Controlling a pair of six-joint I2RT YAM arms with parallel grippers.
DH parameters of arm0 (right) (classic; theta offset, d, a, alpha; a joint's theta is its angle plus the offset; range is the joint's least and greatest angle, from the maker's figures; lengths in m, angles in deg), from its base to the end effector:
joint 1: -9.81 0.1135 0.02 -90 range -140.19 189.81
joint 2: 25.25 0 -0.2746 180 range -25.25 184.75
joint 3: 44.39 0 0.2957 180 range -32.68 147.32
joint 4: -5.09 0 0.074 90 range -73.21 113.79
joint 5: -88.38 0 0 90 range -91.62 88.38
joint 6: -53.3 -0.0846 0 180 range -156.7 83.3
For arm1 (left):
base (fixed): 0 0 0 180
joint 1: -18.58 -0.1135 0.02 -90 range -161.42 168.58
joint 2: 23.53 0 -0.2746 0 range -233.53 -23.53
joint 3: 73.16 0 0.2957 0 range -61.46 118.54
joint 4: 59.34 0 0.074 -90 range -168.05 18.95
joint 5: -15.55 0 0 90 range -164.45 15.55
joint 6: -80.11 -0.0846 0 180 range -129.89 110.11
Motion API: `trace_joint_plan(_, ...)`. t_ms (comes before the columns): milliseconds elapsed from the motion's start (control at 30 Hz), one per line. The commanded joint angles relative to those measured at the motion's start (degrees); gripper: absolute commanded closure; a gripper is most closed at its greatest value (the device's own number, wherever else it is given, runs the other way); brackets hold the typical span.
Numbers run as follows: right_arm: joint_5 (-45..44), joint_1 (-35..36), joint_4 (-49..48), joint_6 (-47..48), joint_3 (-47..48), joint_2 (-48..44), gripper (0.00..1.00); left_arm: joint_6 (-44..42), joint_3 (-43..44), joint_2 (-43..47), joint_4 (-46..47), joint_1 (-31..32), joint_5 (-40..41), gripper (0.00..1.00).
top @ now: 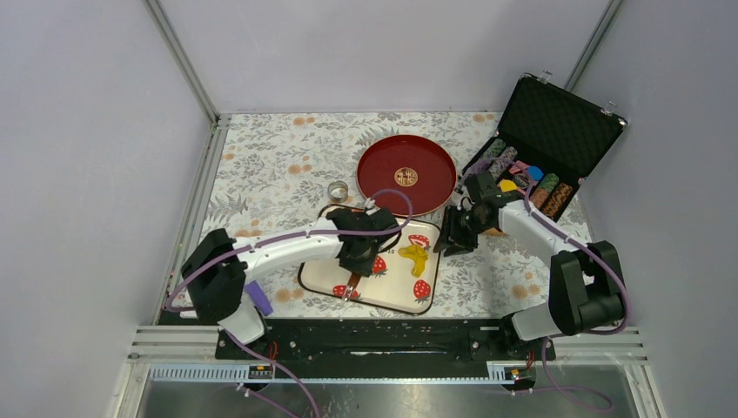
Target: Roll out the dumpling wrappers from the dough
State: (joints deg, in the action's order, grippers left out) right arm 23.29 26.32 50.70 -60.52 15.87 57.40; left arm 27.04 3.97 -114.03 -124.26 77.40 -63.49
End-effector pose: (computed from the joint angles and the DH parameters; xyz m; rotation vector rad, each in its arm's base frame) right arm 0.2916 0.1236 0.1335 0.0592 2.8323 0.7765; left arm 0.1908 -0.2842 0.1659 0.5160 2.8165 -0.0335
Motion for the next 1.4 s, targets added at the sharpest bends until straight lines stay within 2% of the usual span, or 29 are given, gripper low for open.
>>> trace_joint_plan(0,2.7,0.2,1.3,0.0,6.0,0.3,0.57,-2.6,7.7,-2.7,0.7,-1.4,2.6,1.0)
trace_joint_plan(367,8.0,0.1,0.1,-2.3,17.1,8.6,0.66,-8.8,23.2,-15.0,0.3,-6.9,1.4,1.0)
trace_joint_plan(533,13.1,-0.8,-2.9,-5.5,22.2,14.2,0.72,-11.2,30.2,-20.4,0.3,-9.4,0.4,1.0)
trace_joint_plan(833,15.7,-1.3,-4.0,-9.0,34.9,26.4,0.81,-14.2,39.5,-27.8,-0.6,-13.2,-2.3,1.0)
trace_joint_plan(1133,16.8,-1.3,-9.0,-15.3,43.1,37.3,0.86,-15.8,47.2,-33.8,-2.1,-14.9,-3.3,1.0)
trace_joint_plan(1367,13.6,-1.3,-7.4,-16.1,49.0,42.9,0.88,-16.1,51.3,-36.2,-2.2,-15.6,-3.2,1.0)
